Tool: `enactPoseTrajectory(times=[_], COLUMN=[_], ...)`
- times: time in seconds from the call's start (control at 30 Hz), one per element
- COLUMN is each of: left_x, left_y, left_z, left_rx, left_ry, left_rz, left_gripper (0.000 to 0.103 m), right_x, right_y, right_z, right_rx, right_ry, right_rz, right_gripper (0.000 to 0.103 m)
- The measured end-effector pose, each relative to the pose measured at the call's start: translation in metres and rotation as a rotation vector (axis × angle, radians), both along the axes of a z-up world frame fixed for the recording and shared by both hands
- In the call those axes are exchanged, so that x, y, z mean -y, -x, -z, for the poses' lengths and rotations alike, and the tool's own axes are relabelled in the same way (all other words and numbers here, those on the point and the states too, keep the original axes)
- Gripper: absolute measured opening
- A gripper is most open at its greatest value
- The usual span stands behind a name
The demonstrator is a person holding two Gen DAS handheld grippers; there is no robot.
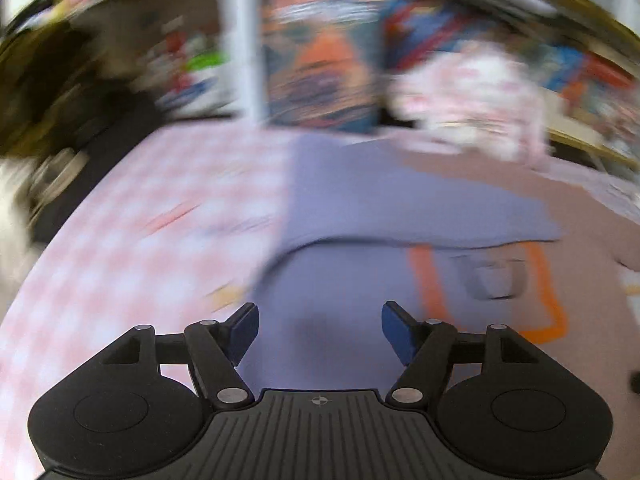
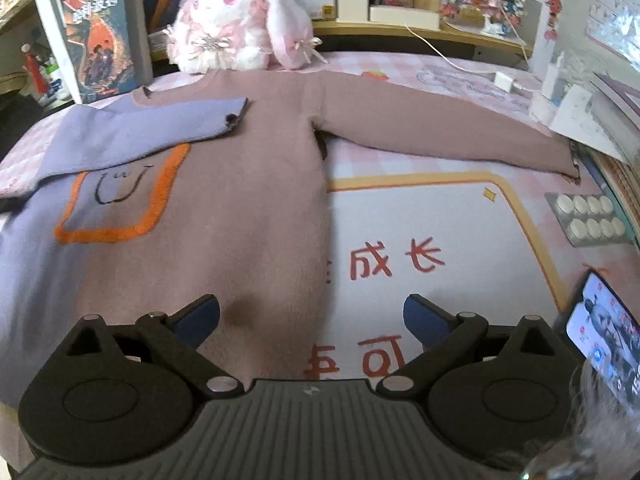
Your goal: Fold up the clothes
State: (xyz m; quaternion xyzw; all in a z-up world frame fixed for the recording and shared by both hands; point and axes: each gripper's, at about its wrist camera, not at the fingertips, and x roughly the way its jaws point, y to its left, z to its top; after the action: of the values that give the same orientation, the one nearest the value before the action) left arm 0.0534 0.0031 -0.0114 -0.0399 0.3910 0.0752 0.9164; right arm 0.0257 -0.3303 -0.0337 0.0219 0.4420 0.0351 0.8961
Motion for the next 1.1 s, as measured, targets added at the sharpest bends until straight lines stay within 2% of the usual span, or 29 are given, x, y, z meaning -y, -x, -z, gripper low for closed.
enactPoseTrajectory(times=[0.07, 0.13, 0.33, 0.4, 0.43, 0.47, 0.5, 0.57, 0.6, 0.7, 0.8, 1.1], left_x=[-0.021, -0.042, -0.058, -0.06, -0.061, -0.062, -0.063, -0.066, -0.068, -0.08, -0.093, -0.129], left_y=[0.007, 0.013, 0.013, 0.012, 0.012, 0.012, 0.012, 0.013, 0.014, 0.017, 0.018, 0.023], left_z=[0.003, 0.007, 0.025, 0.027, 0.026, 0.026, 0.027, 0.028, 0.028, 0.025, 0.021, 0.024], left_rx=[-0.016, -0.031, -0.088, -0.075, -0.069, -0.064, -0.067, -0.069, -0.066, -0.042, -0.034, -0.048], left_ry=[0.029, 0.056, 0.119, 0.134, 0.152, 0.171, 0.197, 0.219, 0.225, 0.239, 0.209, 0.195], left_rz=[-0.047, -0.091, -0.07, -0.06, -0.049, -0.037, -0.026, -0.018, -0.016, -0.037, -0.055, -0.078], left_gripper=[0.07, 0.069, 0.065, 0.058, 0.042, 0.031, 0.01, 0.005, 0.005, 0.005, 0.005, 0.005], right_x=[0.0, -0.001, -0.006, -0.009, -0.011, -0.012, -0.014, -0.017, -0.018, -0.028, -0.044, -0.107], right_y=[0.002, 0.003, 0.01, 0.012, 0.013, 0.014, 0.015, 0.017, 0.018, 0.017, 0.016, 0.021], right_z=[0.001, 0.002, 0.002, 0.001, 0.001, 0.001, 0.001, 0.0, 0.0, 0.0, 0.0, 0.002], right_rx=[-0.007, -0.014, -0.018, -0.016, -0.014, -0.012, -0.011, -0.008, -0.006, -0.011, -0.024, -0.027], right_ry=[0.003, 0.005, 0.003, -0.003, -0.005, -0.015, -0.025, -0.046, -0.056, -0.066, -0.102, -0.107], right_rz=[0.02, 0.04, 0.077, 0.081, 0.084, 0.085, 0.084, 0.084, 0.084, 0.076, 0.032, -0.099], right_gripper=[0.086, 0.081, 0.058, 0.05, 0.045, 0.038, 0.034, 0.018, 0.015, 0.013, 0.012, 0.012])
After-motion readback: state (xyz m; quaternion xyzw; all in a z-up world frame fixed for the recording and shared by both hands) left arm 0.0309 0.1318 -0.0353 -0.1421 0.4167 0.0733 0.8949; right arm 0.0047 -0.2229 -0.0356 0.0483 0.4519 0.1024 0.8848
